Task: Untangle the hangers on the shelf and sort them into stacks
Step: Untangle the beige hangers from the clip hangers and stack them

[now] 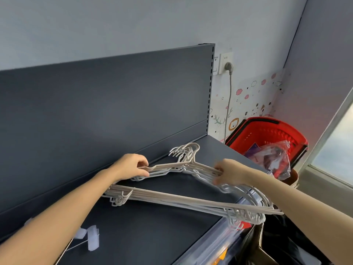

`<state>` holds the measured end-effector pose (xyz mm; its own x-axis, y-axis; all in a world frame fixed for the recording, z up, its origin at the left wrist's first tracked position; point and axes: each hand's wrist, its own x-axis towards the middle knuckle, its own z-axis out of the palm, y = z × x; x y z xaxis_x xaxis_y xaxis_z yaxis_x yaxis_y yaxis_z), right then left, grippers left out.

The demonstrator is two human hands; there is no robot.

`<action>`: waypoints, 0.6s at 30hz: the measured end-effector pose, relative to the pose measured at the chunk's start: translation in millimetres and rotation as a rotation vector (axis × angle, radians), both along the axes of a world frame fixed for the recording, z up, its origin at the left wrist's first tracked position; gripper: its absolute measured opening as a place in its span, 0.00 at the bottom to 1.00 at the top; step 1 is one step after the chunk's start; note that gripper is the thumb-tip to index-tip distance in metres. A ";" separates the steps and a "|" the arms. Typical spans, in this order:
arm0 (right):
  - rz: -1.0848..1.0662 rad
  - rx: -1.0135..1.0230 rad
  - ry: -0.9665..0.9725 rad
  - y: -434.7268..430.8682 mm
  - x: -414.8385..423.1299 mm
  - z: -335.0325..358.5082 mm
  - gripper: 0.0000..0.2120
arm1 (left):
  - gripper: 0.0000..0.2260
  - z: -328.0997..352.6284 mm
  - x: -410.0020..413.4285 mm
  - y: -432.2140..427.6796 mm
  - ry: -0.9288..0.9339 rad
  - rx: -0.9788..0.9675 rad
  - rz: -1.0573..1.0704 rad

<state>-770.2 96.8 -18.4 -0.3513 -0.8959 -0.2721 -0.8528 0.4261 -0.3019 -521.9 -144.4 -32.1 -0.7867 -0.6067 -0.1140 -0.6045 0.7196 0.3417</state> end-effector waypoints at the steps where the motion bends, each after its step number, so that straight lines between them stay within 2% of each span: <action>1: 0.000 0.017 -0.010 -2.3 1.1 -0.2 0.11 | 0.16 -0.5 -1.9 -0.1 -0.030 0.030 -0.009; 4: -0.004 0.118 -0.059 -11.2 3.8 2.3 0.18 | 0.26 -1.9 -10.8 0.2 -0.162 0.045 -0.075; 6: -0.007 0.145 -0.081 -19.0 4.9 3.2 0.18 | 0.22 -5.9 -15.9 -1.3 -0.233 0.025 -0.116; 8: -0.016 0.144 -0.063 -26.5 6.4 1.3 0.16 | 0.13 -10.1 -19.5 -0.7 -0.256 -0.008 -0.127; 11: -0.036 0.146 -0.016 -35.1 9.5 -3.9 0.16 | 0.17 -12.7 -22.8 3.9 -0.233 -0.085 -0.104; 18: -0.070 0.138 -0.004 -40.7 7.1 -13.2 0.11 | 0.14 -16.7 -21.6 12.8 -0.178 -0.195 -0.067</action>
